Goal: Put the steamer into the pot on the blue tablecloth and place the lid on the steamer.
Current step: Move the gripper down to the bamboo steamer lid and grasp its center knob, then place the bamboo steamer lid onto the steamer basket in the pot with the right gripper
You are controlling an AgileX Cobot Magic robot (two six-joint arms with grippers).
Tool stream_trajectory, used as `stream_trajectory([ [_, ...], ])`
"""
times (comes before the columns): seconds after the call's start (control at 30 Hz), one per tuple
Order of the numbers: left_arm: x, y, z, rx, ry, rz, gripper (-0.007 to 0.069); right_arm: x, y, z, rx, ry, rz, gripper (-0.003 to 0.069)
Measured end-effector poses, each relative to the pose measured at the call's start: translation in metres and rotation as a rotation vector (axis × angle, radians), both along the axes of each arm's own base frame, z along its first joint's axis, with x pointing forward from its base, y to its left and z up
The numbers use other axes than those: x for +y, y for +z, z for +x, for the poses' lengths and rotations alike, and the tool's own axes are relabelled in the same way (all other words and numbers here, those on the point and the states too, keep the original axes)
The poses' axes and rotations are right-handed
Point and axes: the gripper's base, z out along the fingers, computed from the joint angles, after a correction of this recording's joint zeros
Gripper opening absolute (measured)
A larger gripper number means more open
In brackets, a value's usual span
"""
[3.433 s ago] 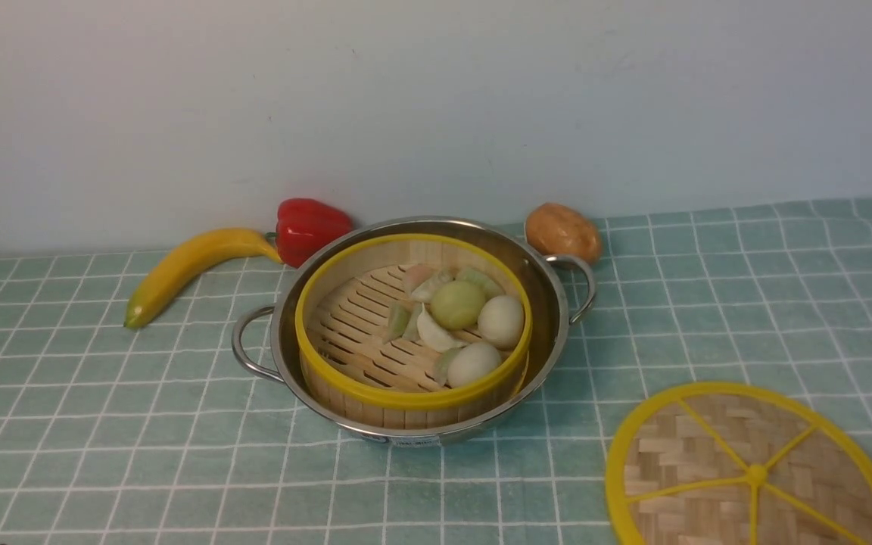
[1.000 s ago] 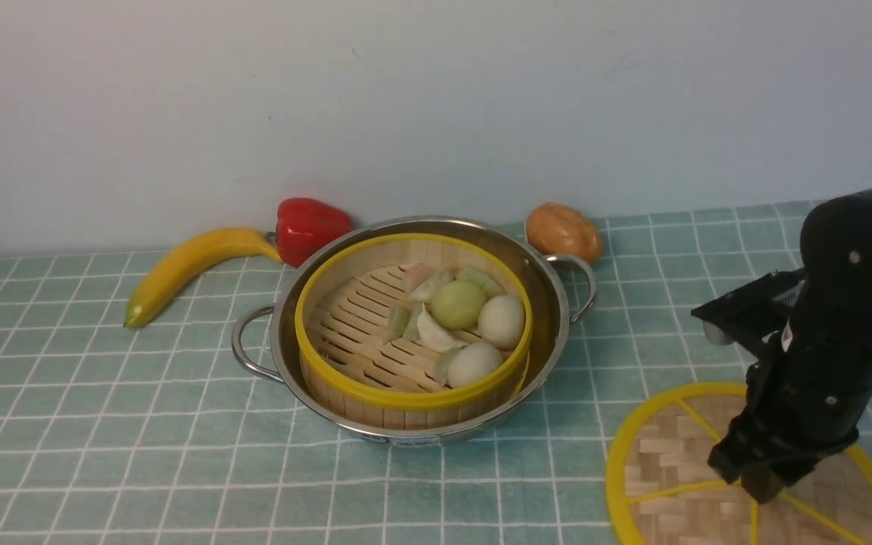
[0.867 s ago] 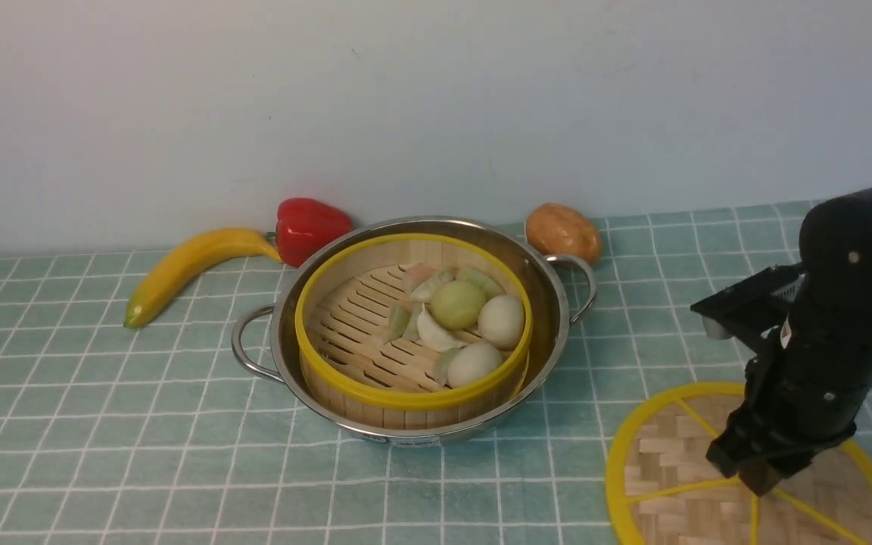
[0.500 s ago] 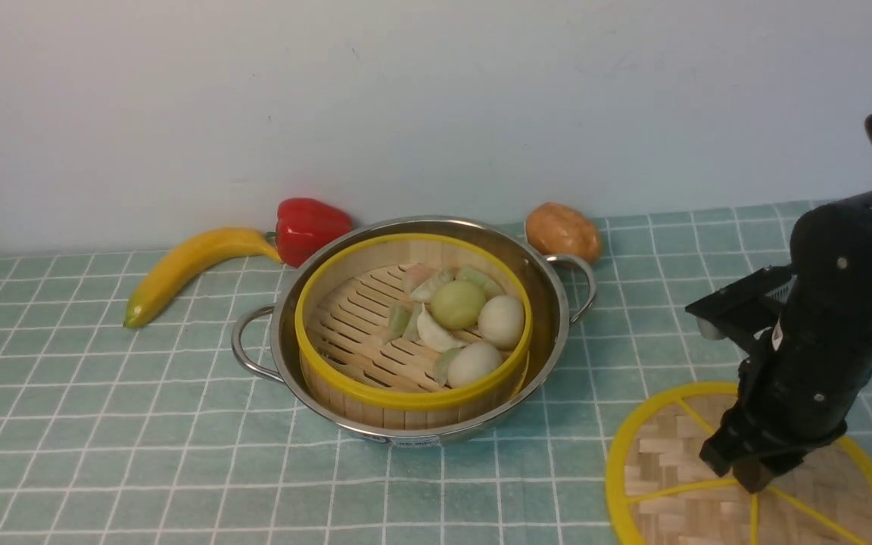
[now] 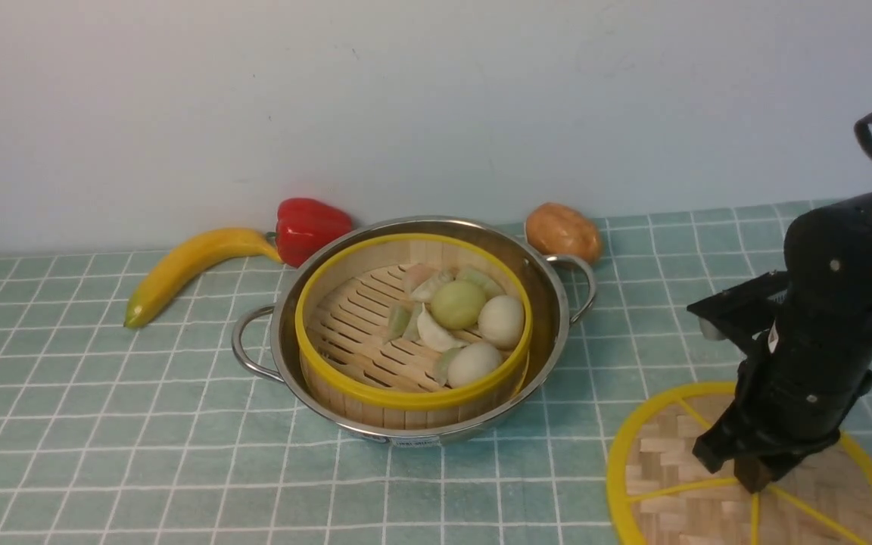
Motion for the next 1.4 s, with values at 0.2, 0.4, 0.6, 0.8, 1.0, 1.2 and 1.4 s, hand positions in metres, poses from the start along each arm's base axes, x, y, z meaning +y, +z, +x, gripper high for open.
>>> stream_trajectory([
  [0.2, 0.0, 0.0, 0.0, 0.0, 0.0, 0.0, 0.0243, -0.01, 0.045, -0.005, -0.195, -0.084, -0.018, 0.0148],
  [0.4, 0.0, 0.0, 0.0, 0.0, 0.0, 0.0, 0.0243, 0.008, 0.085, -0.003, -0.379, 0.013, 0.228, 0.0148],
  [0.6, 0.0, 0.0, 0.0, 0.0, 0.0, 0.0, 0.0243, 0.044, 0.132, 0.012, -0.537, 0.249, 0.347, 0.0148],
  [0.8, 0.0, 0.0, 0.0, 0.0, 0.0, 0.0, 0.0243, 0.093, 0.156, 0.037, -0.624, 0.437, 0.38, 0.0148],
  [1.0, 0.0, 0.0, 0.0, 0.0, 0.0, 0.0, 0.0243, 0.139, 0.14, 0.058, -0.586, 0.558, 0.382, 0.0148],
  [1.2, 0.0, 0.0, 0.0, 0.0, 0.0, 0.0, 0.0243, 0.16, 0.108, 0.079, -0.523, 0.597, 0.349, 0.0148],
  [1.4, 0.0, 0.0, 0.0, 0.0, 0.0, 0.0, 0.0243, 0.165, 0.094, 0.086, -0.521, 0.614, 0.339, 0.0148],
])
